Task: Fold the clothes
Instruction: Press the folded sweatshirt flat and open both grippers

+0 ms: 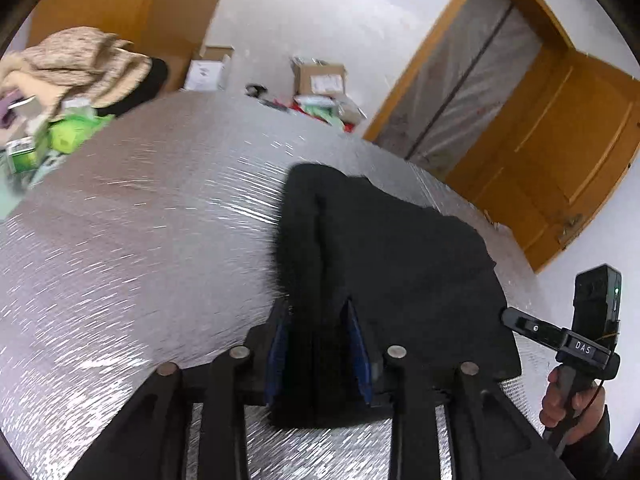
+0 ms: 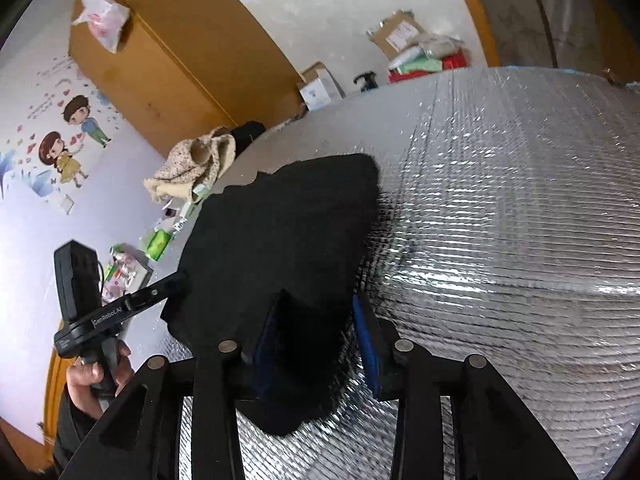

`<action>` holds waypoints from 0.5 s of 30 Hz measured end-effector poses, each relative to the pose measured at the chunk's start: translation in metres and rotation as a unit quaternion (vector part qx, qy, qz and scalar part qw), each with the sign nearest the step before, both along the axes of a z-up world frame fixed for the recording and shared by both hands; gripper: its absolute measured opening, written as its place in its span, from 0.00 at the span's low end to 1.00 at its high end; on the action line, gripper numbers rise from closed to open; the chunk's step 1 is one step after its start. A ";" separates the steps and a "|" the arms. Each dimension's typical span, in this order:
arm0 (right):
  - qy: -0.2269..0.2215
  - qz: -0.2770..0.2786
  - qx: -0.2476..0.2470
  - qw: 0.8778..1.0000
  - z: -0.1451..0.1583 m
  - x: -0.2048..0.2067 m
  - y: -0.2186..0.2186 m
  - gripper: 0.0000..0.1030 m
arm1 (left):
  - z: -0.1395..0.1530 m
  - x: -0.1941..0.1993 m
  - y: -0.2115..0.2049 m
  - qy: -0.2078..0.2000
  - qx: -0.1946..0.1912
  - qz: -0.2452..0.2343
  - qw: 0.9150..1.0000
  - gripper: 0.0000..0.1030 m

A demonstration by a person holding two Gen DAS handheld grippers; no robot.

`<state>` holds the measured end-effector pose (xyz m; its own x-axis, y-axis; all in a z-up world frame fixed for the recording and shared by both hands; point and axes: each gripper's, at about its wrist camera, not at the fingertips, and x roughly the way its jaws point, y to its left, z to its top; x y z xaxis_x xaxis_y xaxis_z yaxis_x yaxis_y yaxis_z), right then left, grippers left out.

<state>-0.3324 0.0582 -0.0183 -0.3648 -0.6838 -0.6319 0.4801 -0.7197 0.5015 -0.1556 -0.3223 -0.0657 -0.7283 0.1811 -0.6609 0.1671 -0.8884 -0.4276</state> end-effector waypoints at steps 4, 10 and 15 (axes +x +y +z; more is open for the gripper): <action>0.026 -0.020 -0.002 0.999 0.013 0.012 0.009 0.38 | 0.011 0.011 0.006 0.014 -0.014 0.015 1.000 0.28; 0.034 -0.008 0.022 0.999 0.011 0.024 -0.006 0.33 | 0.028 0.008 0.041 0.042 -0.026 -0.030 0.998 0.28; 0.023 -0.001 0.048 0.999 -0.004 0.026 -0.016 0.32 | 0.008 -0.004 0.047 0.016 -0.026 -0.037 0.999 0.15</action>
<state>-0.3063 0.0419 -0.0220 -0.3958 -0.6197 -0.6777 0.4995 -0.7646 0.4074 -0.1596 -0.2757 -0.0574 -0.7349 0.2009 -0.6478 0.0877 -0.9189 -0.3845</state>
